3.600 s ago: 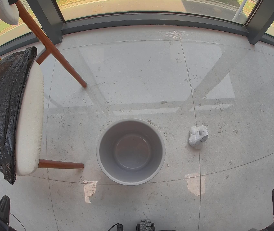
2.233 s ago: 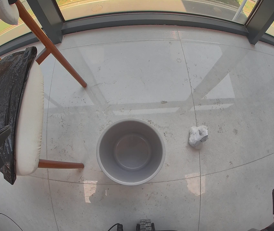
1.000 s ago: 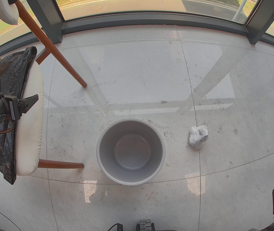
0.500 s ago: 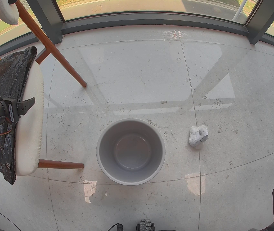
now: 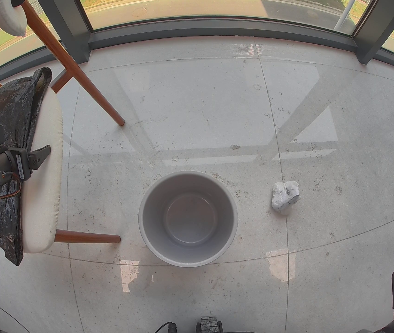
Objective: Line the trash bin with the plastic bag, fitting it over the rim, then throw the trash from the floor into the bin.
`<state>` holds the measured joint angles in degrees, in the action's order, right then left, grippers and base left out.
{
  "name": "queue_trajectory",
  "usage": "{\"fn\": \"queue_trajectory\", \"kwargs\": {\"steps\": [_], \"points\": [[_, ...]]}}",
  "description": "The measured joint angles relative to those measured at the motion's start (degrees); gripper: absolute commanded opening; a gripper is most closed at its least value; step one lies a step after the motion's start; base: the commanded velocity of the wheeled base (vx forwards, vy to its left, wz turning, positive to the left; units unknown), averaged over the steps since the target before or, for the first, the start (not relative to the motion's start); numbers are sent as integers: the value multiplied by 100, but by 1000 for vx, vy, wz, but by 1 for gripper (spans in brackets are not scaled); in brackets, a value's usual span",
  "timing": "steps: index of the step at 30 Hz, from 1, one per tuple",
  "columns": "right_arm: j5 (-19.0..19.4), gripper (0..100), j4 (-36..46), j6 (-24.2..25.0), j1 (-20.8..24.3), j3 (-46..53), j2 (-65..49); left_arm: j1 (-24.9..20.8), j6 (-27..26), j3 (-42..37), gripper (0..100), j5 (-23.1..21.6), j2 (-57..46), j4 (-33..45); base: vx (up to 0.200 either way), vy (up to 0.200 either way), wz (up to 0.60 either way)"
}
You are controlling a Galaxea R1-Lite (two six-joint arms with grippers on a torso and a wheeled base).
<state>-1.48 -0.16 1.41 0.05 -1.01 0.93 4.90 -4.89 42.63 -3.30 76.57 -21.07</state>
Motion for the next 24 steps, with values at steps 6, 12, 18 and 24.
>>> {"fn": "queue_trajectory", "kwargs": {"steps": [6,12,18,24], "points": [[-2,100,0,-2,2,2,0,6,5,-55,0,-11,59,-23,0,0,0],[-2,100,0,0,2,0,0,13,5,-52,0,-11,91,-26,0,0,0],[-2,100,0,0,2,0,0,17,5,17,0,-13,118,18,0,0,0],[0,100,0,0,0,0,0,6,57,144,0,-15,124,66,0,0,0]]}}
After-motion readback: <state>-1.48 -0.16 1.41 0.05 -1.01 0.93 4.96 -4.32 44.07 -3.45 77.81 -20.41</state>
